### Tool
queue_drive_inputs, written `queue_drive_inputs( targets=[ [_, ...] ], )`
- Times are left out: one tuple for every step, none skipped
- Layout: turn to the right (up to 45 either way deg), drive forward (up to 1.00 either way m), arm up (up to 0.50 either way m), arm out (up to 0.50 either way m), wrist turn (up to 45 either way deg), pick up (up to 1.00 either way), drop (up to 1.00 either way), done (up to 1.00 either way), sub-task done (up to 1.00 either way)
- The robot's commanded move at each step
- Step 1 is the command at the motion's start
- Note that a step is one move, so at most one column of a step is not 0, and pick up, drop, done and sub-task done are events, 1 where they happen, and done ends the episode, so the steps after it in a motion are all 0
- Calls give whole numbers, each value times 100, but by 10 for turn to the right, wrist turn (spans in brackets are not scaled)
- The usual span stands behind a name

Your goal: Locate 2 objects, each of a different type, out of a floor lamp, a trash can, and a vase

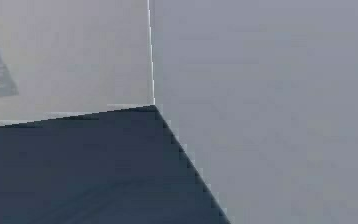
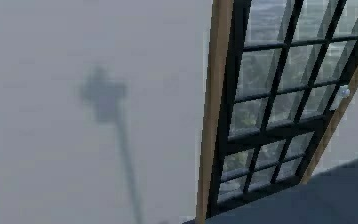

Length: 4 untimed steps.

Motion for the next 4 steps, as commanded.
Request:
queue_drive_inputs(
  targets=[
    [0, 15, 0, 0, 0, 0, 0, 0, 0],
    [-180, 0, 0, 0, 0, 0, 0, 0, 0],
    [0, 50, 0, 0, 0, 0, 0, 0, 0],
    [-360, 0, 0, 0, 0, 0, 0, 0, 0]
  ],
)
